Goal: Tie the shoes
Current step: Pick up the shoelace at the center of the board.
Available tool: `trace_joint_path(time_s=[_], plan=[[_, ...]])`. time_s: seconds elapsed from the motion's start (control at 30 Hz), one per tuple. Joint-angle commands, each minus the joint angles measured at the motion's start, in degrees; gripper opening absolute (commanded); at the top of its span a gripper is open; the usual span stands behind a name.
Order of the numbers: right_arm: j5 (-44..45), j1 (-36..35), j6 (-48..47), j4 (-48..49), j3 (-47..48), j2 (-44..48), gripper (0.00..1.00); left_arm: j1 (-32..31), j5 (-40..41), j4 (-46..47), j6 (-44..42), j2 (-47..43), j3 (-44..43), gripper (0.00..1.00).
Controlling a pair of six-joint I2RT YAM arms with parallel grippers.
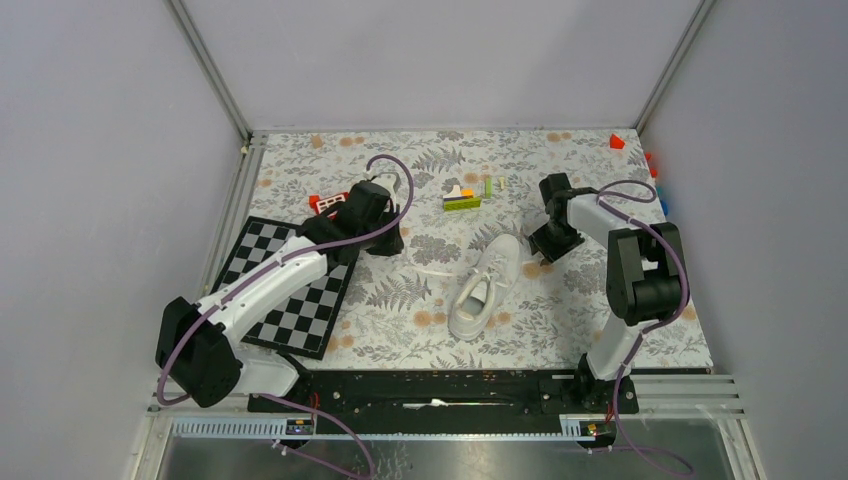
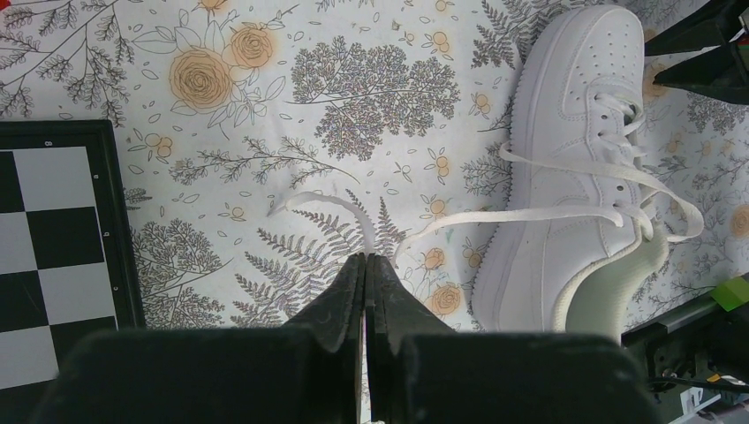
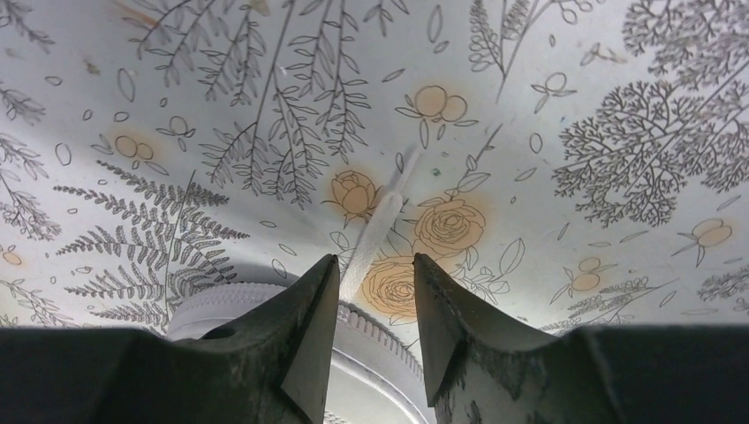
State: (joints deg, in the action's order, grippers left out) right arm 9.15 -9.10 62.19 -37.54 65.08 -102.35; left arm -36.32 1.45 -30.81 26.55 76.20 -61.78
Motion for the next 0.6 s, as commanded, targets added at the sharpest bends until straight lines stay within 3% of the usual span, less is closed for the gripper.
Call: trace_joint_path(time_s=[0.0,0.17,0.57], plan=[[1.1,0.2,8.2,-1.8,-1.7,2.0,0.43,0.3,-1.2,1.5,-2.0,-2.2,-0.1,0.0],[1.0,0.1,14.6,1.5,-5.9,4.8,0.43,0.3,-4.4,0.4,-2.3,-2.1,-0.1,0.0],[-0.9,-2.9,22.2,1.3,-4.7,-0.8,0.42,0.3,-7.4,0.5,-2.1,-2.0,0.3,0.0]])
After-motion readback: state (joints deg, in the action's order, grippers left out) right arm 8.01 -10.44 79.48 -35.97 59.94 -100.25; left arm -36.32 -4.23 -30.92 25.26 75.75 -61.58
